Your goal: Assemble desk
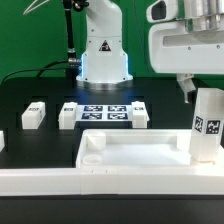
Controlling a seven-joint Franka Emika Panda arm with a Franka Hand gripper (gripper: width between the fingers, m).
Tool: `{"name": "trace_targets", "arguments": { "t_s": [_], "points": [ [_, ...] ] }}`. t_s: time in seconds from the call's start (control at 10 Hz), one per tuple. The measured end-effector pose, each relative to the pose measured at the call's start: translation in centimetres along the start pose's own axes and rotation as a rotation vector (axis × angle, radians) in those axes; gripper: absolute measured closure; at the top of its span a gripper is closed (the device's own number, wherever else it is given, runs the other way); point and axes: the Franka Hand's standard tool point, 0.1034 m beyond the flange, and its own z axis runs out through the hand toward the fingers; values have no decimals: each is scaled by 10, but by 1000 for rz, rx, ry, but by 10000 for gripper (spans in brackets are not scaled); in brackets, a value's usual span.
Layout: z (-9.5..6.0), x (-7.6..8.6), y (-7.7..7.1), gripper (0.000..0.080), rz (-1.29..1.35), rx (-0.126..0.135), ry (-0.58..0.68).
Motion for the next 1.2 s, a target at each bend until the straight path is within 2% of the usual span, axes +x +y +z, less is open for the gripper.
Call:
{"name": "trace_targets", "arguments": {
  "t_s": [0.3,0.4,0.5,0.6,0.7,0.8,0.9,1.0,1.2],
  "points": [
    [0,1,0,151,-167,4,8],
    [1,2,2,151,-289,-4,5],
    [1,5,6,151,-501,-39,-3],
    [4,8,7,151,-649,-58,5],
    [5,7,8,270,-729,-72,6],
    [5,7,8,408,-711,-71,6],
    [5,7,8,408,-711,-71,6],
    [5,7,8,511,-709,-71,7],
    [5,7,8,511,-528,-67,13]
  ]
}}
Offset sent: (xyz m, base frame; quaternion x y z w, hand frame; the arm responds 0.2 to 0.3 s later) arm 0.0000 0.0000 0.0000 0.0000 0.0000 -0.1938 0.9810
